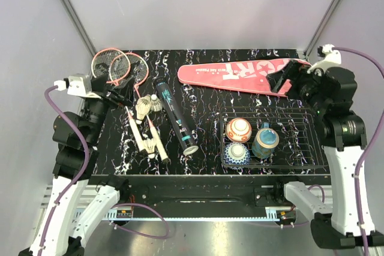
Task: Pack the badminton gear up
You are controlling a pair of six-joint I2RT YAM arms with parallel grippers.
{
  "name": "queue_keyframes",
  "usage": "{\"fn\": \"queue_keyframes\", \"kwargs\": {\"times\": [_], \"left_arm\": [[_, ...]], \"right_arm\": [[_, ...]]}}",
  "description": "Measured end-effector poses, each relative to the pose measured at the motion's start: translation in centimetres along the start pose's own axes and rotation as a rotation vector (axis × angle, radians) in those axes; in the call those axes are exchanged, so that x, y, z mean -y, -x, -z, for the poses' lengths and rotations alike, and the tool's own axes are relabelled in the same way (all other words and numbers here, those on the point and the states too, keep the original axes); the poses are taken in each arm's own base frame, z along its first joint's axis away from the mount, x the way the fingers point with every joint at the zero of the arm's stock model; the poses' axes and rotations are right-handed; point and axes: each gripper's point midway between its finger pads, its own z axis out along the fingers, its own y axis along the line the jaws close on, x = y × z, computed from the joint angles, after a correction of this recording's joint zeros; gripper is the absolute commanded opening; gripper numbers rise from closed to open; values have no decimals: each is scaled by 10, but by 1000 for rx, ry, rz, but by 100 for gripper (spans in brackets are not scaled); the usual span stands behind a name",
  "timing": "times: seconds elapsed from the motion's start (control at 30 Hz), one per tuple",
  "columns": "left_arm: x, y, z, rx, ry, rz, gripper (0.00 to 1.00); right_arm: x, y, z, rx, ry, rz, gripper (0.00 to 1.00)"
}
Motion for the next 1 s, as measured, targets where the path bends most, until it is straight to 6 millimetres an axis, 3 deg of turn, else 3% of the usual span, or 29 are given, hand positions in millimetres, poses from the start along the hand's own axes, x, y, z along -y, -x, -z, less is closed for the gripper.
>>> {"fn": "queue_keyframes", "kwargs": {"times": [0.13, 0.23, 0.27, 0.4, 0.5, 0.63, 0.77, 1.0], "left_arm": [[-5, -4, 5, 9, 22, 2, 99], [-13, -2, 5, 22, 72, 12, 99], [-18, -1, 5, 28, 99, 15, 99], [-45, -3, 11, 42, 248, 24, 99], [-61, -1, 20, 66, 345, 32, 99], [-71, -1, 26, 85, 404, 47, 99], [-72, -3, 24, 80, 408, 55, 99], [-69, -8, 19, 63, 397, 69, 99]], "right_arm": [[-30, -8, -28, -88, 66, 24, 100], [-68, -42, -69, -216, 123, 64, 100], [-84, -54, -74, -250, 160, 80, 100], [-135, -138, -134, -440, 219, 129, 100], [-162, -206, -163, -553, 272, 152, 100], [-183, -278, -190, -683, 291, 210, 100], [-205, -317, -222, -706, 284, 289, 100], [-217, -350, -237, -747, 258, 293, 100]]}}
